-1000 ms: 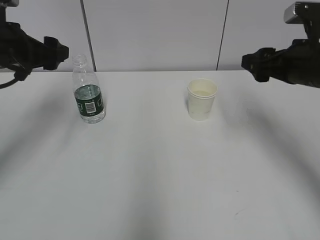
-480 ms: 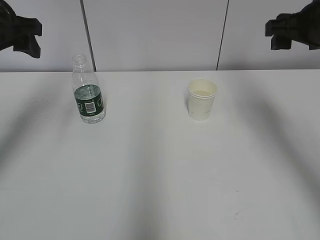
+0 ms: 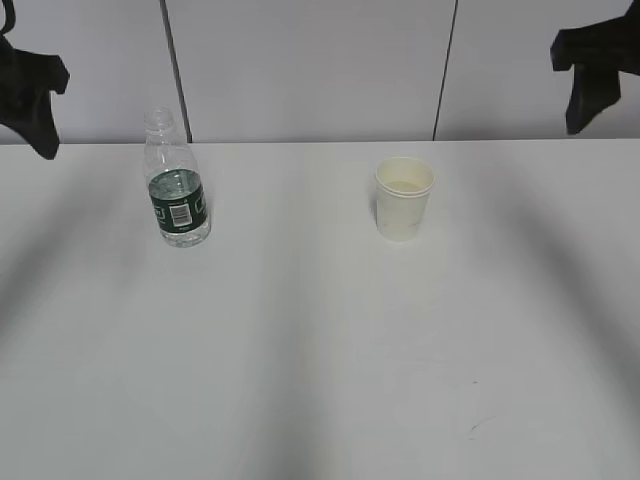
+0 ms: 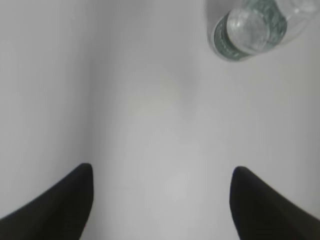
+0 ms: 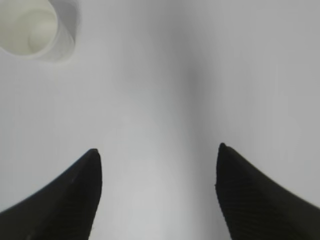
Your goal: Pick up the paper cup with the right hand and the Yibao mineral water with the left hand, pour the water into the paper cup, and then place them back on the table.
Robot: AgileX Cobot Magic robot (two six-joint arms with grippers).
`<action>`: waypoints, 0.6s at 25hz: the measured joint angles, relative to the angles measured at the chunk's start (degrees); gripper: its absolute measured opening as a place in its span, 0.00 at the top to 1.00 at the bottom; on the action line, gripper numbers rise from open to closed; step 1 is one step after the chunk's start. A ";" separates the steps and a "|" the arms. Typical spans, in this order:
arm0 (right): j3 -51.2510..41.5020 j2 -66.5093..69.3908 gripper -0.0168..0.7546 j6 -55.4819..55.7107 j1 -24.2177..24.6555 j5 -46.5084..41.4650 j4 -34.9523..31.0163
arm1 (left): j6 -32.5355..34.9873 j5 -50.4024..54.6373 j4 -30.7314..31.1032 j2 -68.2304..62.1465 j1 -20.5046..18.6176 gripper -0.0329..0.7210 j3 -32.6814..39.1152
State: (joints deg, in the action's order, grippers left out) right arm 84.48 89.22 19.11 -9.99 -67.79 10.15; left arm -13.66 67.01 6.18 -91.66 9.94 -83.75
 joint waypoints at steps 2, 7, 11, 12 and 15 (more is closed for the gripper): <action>0.76 0.32 0.26 -1.64 0.00 -2.05 -0.74 | 0.78 2.63 0.01 -0.81 0.00 0.28 0.00; 0.99 0.46 0.26 -5.50 0.00 -2.67 -3.24 | 2.34 3.39 -0.15 -1.51 0.00 0.28 0.00; 0.99 0.46 0.26 -7.54 0.00 -2.79 -5.48 | 3.58 3.47 -1.76 -1.51 0.00 0.28 0.00; 0.99 0.46 0.26 -7.81 0.00 -2.86 -5.72 | 3.78 3.47 -2.18 -1.51 0.00 0.28 0.00; 0.18 0.02 0.26 -8.33 0.00 -2.86 -6.25 | 3.97 3.47 -2.70 -1.30 0.00 0.28 -0.03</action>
State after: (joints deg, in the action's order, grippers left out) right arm 84.67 89.24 10.77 -9.99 -70.65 3.90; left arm -9.69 70.48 3.48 -92.97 9.94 -83.79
